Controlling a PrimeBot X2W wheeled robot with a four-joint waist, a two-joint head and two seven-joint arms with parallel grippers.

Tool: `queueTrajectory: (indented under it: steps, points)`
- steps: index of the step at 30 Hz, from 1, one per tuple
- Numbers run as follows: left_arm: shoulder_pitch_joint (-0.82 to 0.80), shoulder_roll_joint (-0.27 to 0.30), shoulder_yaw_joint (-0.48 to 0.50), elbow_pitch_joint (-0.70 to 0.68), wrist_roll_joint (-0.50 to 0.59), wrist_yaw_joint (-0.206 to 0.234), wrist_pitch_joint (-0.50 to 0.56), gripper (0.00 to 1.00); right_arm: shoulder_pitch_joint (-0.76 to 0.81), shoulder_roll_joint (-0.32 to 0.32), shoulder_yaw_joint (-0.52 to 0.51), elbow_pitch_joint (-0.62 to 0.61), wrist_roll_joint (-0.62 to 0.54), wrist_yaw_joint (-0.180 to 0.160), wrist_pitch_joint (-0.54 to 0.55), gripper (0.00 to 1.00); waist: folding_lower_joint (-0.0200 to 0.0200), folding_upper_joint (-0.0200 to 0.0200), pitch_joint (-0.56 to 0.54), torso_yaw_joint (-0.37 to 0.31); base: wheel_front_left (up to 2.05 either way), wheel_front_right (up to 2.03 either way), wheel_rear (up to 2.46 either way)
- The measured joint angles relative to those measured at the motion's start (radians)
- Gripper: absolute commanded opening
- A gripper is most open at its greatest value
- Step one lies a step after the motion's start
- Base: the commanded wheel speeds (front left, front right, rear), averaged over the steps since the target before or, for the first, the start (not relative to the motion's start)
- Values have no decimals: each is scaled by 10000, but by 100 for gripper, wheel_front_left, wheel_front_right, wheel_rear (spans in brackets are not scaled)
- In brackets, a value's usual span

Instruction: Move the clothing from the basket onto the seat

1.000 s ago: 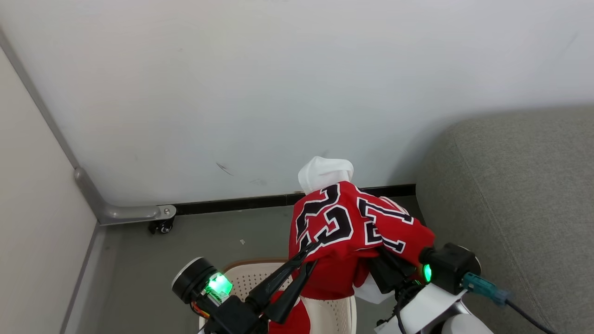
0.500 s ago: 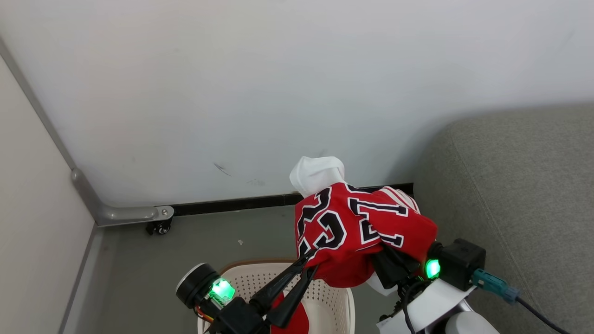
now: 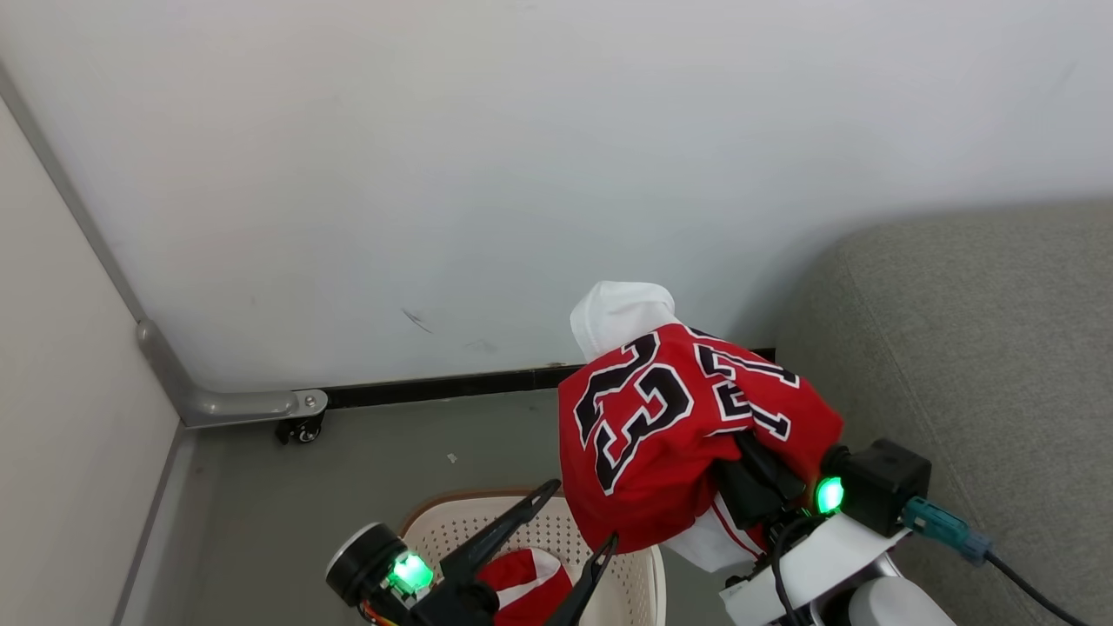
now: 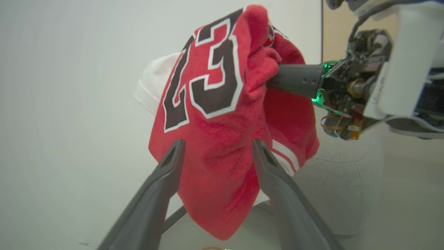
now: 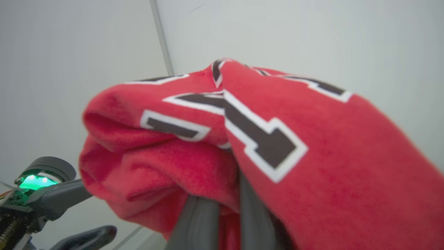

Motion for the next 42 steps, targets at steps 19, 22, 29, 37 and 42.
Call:
queueTrajectory:
  steps: [19, 22, 29, 37, 42]
  points:
    - [639, 360, -339, 871, -201, -12, 0, 100, 1, 8, -700, -318, -176, 0, 0, 0, 0, 0, 58, -110, 0, 0, 0]
    - [794, 288, -203, 932, -385, -12, 0, 100, 2, 12, -874, -345, -280, 0, 0, 0, 0, 0, 96, -153, 0, 0, 0]
    - [820, 286, -148, 988, -458, -12, 0, 100, 5, 15, -1457, -479, -577, 0, 0, 0, 0, 0, 161, -284, 0, 0, 0]
    - [818, 311, -278, 1091, -545, -12, 0, 100, 220, 31, -1848, -514, -788, 0, 0, 0, 0, 0, 202, -466, 0, 0, 0]
    - [817, 305, -272, 1097, -614, -12, 0, 100, 242, 33, -1948, -516, -788, 0, 0, 0, 0, 1, 236, -643, 0, 0, 0]
